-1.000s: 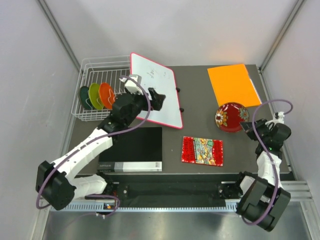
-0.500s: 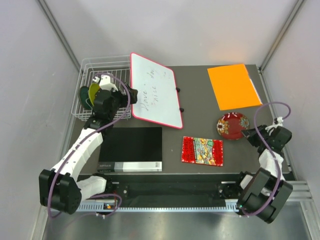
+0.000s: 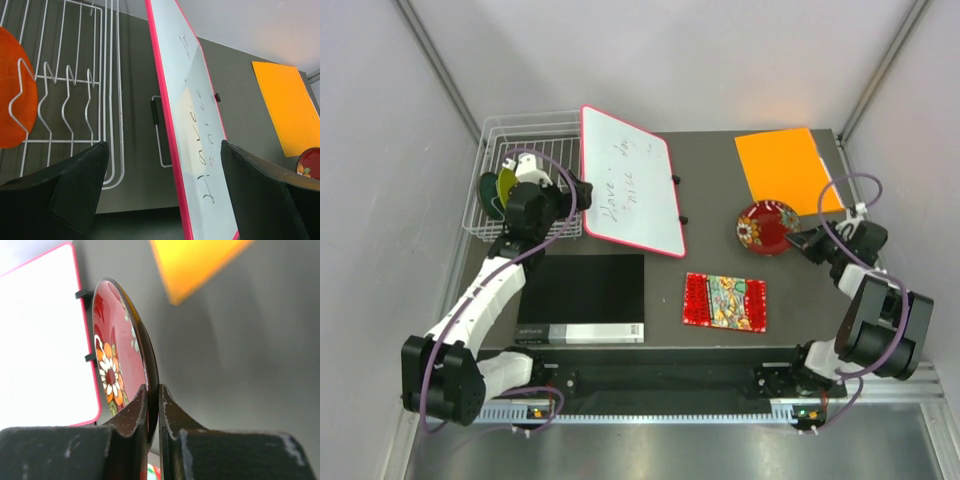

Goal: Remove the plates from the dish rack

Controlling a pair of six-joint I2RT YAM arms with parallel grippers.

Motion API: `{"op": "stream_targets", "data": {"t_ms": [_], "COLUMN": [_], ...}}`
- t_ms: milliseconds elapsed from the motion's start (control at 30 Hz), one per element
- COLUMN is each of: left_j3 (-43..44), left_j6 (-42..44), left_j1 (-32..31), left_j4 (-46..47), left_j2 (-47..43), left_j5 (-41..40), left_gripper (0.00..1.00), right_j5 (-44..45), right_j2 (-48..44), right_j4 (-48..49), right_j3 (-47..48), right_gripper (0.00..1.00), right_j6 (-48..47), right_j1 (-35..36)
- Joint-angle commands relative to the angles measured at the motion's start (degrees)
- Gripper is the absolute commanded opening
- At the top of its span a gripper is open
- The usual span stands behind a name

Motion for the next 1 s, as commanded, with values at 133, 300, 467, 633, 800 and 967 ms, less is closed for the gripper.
{"op": "stream_targets", "data": {"t_ms": [133,300,467,633,800,967], "left_j3": [-0.55,-0.55,-0.99,-1.17,-1.25,-1.25], "left_j6": [-0.24,0.02,0.2,0.2,0.29,0.46], "left_j1": [1.17,1.79,2.4,3.11,3.28,3.46], "left_j4": [3.47,3.47,3.39,3.47,3.56,3.47], "left_j2": [-0.39,-0.12,-0.03,0.14,0.4,0.67], "left_j5": [-0.02,-0.37,-0.63,-0.63,-0.81,-0.72], "left_gripper": [0.96,0.96,0.96,0.96,0.96,0.96], "right_j5": [4.0,5.76,6.29,7.96,8.58,12.18], "right_j2": [6.57,12.46,17.38,19.76,21.43,20.48], "right_j4": [5.96,5.79,5.88,5.08,3.86,1.22], "right_j3": [10.28,13.63,15.99,16.88,16.7,15.65], "right_gripper": [0.0,0.0,0.0,0.0,0.0,0.06], "right_j6": [-0.26,-0.96,-1.84,-2.81,-3.6,-4.92], "right_j1": [11.02,15.41,18.23,20.96,22.45,22.81]}}
